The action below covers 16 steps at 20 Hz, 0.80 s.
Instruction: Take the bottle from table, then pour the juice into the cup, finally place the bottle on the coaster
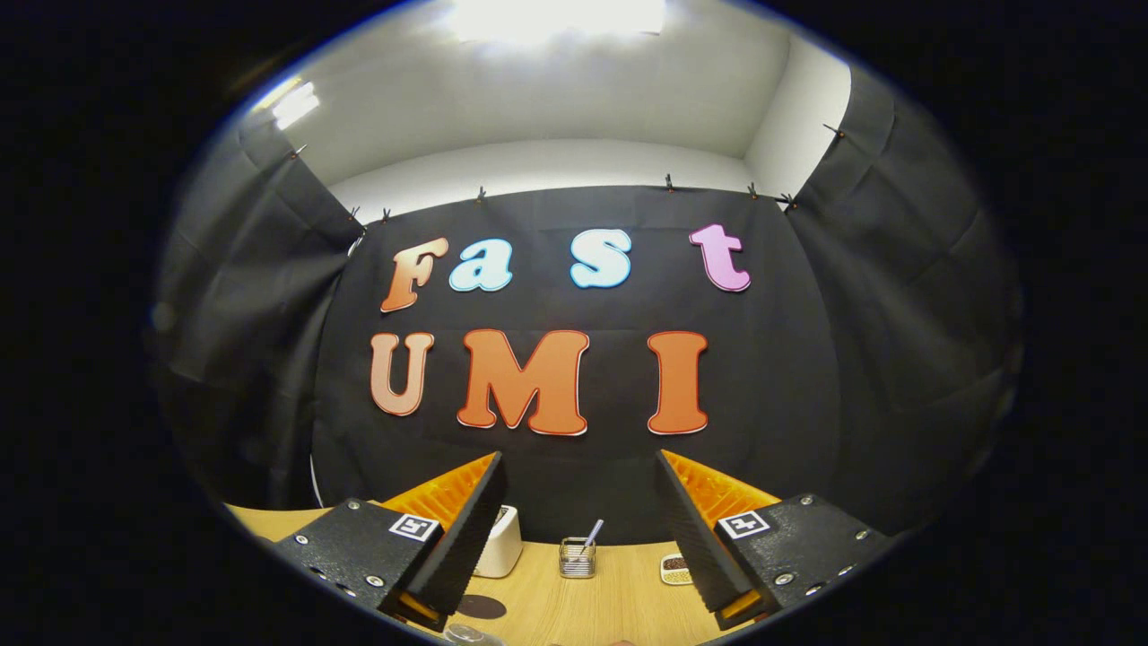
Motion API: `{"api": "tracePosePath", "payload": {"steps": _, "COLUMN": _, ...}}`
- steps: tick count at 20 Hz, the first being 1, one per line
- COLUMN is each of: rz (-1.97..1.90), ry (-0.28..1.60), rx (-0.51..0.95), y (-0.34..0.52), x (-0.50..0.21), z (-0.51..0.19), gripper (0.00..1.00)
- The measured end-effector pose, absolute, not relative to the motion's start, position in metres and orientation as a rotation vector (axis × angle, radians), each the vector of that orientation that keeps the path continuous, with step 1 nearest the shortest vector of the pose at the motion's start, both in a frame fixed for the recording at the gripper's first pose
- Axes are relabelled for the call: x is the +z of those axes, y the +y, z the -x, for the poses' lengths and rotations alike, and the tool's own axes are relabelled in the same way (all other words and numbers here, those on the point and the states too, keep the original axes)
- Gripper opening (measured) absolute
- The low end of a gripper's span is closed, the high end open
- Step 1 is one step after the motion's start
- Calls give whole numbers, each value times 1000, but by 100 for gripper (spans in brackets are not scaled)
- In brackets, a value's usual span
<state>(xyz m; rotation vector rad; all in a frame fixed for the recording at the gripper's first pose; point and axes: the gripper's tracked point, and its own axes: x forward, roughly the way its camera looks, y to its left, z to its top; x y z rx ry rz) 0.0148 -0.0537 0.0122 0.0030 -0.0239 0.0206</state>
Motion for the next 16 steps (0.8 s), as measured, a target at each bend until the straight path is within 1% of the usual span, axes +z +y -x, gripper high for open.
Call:
{"api": "tracePosePath", "payload": {"steps": 4, "rz": -42, "ry": -63, "rx": 42, "y": -48, "x": 28, "z": 0, "gripper": 97}}
{"api": "tracePosePath", "payload": {"steps": 10, "rz": -49, "ry": -66, "rx": 27, "y": -59, "x": 42, "z": 14, "gripper": 97}}
{"api": "tracePosePath", "payload": {"steps": 16, "rz": -96, "ry": -16, "rx": 88, "y": -38, "x": 21, "z": 21, "gripper": 97}}
